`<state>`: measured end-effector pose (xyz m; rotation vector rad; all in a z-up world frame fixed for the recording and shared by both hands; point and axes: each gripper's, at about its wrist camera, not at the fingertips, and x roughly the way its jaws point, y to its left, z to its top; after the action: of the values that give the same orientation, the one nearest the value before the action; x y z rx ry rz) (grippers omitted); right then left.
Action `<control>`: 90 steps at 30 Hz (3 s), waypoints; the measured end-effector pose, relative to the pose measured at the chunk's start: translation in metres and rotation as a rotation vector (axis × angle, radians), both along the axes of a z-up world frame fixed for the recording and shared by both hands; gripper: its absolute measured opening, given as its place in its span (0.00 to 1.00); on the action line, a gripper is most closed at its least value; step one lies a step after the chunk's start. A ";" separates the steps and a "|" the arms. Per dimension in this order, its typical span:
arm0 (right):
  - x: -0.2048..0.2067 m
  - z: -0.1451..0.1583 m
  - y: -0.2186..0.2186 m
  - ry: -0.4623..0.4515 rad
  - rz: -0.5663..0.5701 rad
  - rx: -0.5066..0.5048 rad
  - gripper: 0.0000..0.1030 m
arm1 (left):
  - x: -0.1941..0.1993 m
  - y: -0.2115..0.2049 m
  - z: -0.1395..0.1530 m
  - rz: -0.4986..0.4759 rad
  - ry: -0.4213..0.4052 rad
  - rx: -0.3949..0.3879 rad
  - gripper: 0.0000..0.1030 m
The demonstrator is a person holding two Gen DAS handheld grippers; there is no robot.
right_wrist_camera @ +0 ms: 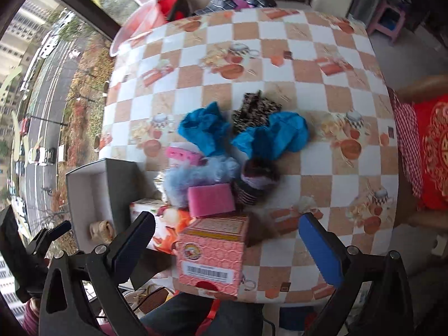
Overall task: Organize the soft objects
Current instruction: 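Move both tools back to the pile of soft items, then grasp the blue cloth with the left tool while the right tool grasps the dark knit hat, then carry the blue cloth and dark knit hat over the white box with both tools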
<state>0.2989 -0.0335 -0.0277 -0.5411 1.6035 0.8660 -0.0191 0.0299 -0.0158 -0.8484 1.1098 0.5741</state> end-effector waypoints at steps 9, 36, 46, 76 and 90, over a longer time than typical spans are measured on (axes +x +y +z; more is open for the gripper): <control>0.027 -0.099 -0.015 0.112 -0.036 -0.130 1.00 | 0.064 0.025 -0.024 -0.028 0.102 -0.020 1.00; 0.074 -0.161 -0.051 0.113 -0.104 -0.076 1.00 | 0.232 0.095 -0.175 -0.096 0.368 -0.159 0.77; 0.057 -0.182 -0.036 0.076 -0.088 -0.093 0.75 | 0.241 0.089 -0.191 -0.135 0.417 -0.138 0.53; 0.060 -0.064 -0.025 0.058 -0.026 0.137 0.46 | 0.185 0.043 -0.063 -0.120 0.197 0.113 0.27; -0.007 -0.005 -0.028 0.058 0.109 0.199 0.46 | 0.119 -0.008 -0.029 -0.128 0.165 0.139 0.27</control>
<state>0.2920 -0.0615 -0.0322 -0.4684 1.5299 1.1189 0.1003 0.0223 -0.0446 -0.6135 1.2494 0.6143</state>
